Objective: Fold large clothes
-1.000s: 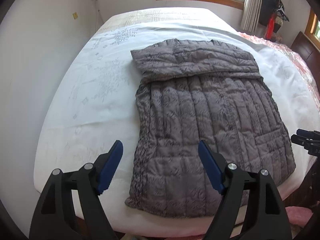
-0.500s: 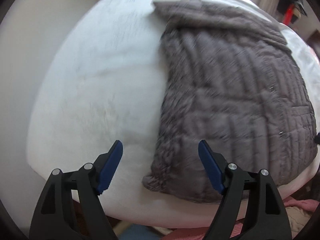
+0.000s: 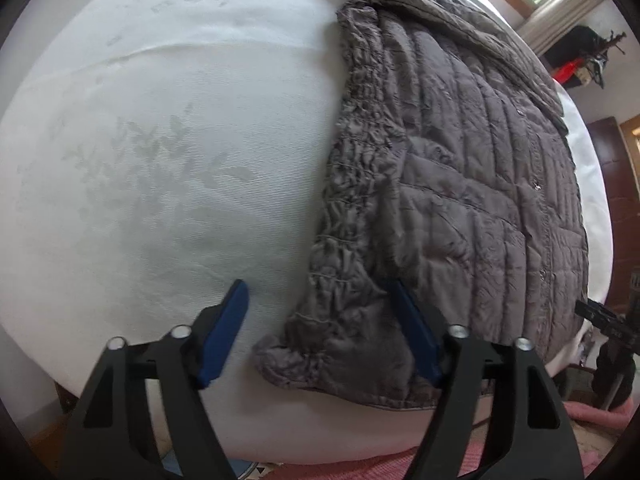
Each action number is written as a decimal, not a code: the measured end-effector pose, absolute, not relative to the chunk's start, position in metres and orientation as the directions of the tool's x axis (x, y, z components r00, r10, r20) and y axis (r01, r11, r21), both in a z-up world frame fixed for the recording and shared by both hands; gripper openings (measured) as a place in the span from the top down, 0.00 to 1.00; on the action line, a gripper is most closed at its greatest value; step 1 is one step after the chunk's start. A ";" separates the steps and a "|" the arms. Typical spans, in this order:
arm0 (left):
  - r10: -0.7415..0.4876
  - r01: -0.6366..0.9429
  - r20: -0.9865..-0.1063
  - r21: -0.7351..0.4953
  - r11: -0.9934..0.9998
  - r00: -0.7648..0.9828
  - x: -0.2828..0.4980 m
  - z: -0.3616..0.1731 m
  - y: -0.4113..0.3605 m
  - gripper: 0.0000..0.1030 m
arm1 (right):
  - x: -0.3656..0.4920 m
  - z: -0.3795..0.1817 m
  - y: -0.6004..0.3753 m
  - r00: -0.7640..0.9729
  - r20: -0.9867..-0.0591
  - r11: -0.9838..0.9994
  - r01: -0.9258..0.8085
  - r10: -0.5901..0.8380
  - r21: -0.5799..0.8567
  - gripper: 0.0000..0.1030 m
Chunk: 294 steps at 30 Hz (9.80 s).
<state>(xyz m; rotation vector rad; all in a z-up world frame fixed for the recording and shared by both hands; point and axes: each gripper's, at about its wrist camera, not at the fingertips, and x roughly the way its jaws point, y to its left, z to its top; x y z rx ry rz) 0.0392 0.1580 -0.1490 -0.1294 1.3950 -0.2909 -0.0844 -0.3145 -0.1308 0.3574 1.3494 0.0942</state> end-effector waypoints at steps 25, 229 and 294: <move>-0.512 0.310 -0.820 -0.432 0.847 0.256 0.061 -0.027 0.128 0.95 | -0.054 -0.025 -0.333 0.374 -0.794 0.847 0.040 0.479 0.530 0.87; -0.091 0.232 -0.809 0.057 0.971 0.581 0.270 -0.087 0.025 0.40 | 0.205 -0.051 -0.376 0.613 -0.790 0.959 0.237 -0.025 0.154 0.29; -0.426 0.249 -0.785 -0.348 0.904 0.449 0.337 -0.034 0.065 0.88 | 0.191 -0.005 -0.431 0.574 -0.661 0.783 0.055 0.482 0.619 0.85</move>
